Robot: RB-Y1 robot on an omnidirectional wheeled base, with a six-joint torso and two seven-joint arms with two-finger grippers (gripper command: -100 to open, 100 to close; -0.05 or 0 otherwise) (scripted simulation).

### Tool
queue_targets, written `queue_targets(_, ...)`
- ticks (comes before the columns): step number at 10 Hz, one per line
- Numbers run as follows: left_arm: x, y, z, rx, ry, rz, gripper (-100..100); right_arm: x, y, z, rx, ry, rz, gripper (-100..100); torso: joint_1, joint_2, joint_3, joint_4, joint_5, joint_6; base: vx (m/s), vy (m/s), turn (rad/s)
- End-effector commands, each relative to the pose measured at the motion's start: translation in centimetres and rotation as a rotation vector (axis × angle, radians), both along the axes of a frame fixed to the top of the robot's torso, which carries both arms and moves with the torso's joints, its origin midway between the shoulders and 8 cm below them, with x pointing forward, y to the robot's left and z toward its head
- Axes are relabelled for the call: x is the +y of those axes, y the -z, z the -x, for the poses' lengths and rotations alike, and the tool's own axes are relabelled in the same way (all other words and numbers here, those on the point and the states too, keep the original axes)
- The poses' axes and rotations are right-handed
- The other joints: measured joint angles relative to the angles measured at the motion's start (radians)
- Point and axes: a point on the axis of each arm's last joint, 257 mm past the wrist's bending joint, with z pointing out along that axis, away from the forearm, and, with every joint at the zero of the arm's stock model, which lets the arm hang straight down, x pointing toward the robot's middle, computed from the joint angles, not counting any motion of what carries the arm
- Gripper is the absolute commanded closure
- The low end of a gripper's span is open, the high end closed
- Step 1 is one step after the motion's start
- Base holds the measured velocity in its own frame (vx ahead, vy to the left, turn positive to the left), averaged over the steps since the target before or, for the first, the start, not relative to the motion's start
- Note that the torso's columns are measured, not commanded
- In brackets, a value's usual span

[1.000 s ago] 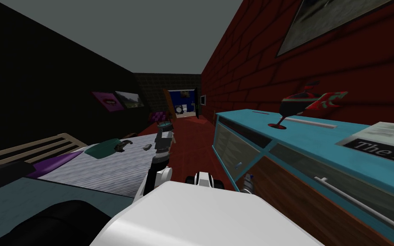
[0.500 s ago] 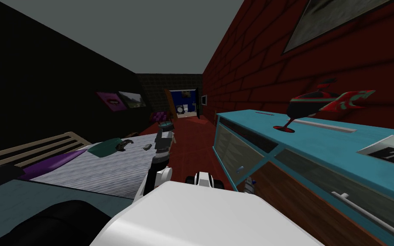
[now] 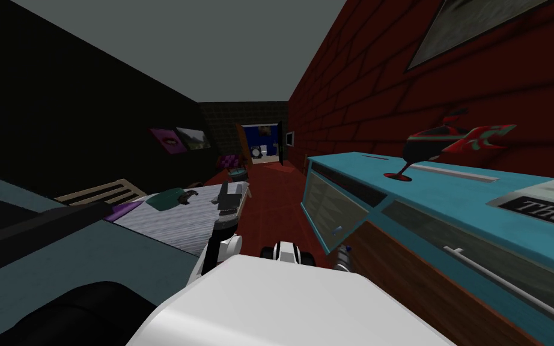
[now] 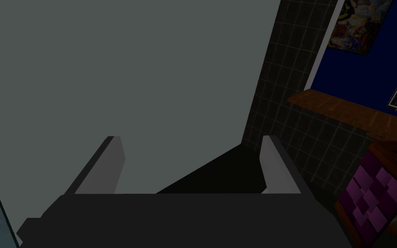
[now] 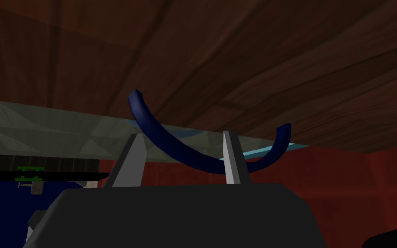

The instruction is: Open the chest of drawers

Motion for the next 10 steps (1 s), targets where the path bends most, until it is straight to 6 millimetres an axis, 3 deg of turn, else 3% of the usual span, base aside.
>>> queue_targets(1, 0.0, 0.0, 0.0, 0.0, 0.0, 0.0, 0, 1.9, 0.1, -1.1, -0.004, -0.045, -0.012, 100, -0.003, -0.006, -0.002, -0.002, 0.0, 0.001, -0.149, 0.04, 0.067)
queue_targets(2, 0.0, 0.0, 0.0, 0.0, 0.0, 0.0, 0, 3.9, 0.0, -2.3, -0.008, -0.101, -0.015, 100, -0.004, -0.009, -0.006, -0.002, 0.003, 0.006, -0.18, 0.065, 0.078)
queue_targets(5, 0.0, 0.0, 0.0, 0.0, 0.0, 0.0, 0, 7.0, -0.3, -4.0, -0.015, -0.186, -0.019, 100, 0.001, -0.003, -0.002, 0.0, 0.001, 0.0, -0.229, 0.072, 0.113)
queue_targets(6, 0.0, 0.0, 0.0, 0.0, 0.0, 0.0, 0, 6.1, 0.0, -3.2, 0.001, -0.174, -0.01, 100, -0.003, -0.005, -0.004, 0.002, 0.002, -0.001, -0.098, 0.022, 0.055)
queue_targets(7, 0.0, 0.0, 0.0, 0.0, 0.0, 0.0, 0, 8.4, 0.3, -3.9, 0.009, -0.241, -0.015, 100, -0.005, -0.011, -0.007, 0.0, 0.003, 0.002, -0.156, 0.002, 0.14)
queue_targets(10, 0.0, 0.0, 0.0, 0.0, 0.0, 0.0, 0, 11.3, 0.2, -4.7, 0.006, -0.321, -0.017, 100, -0.001, -0.004, -0.002, -0.003, 0.001, 0.0, -0.246, -0.006, 0.155)
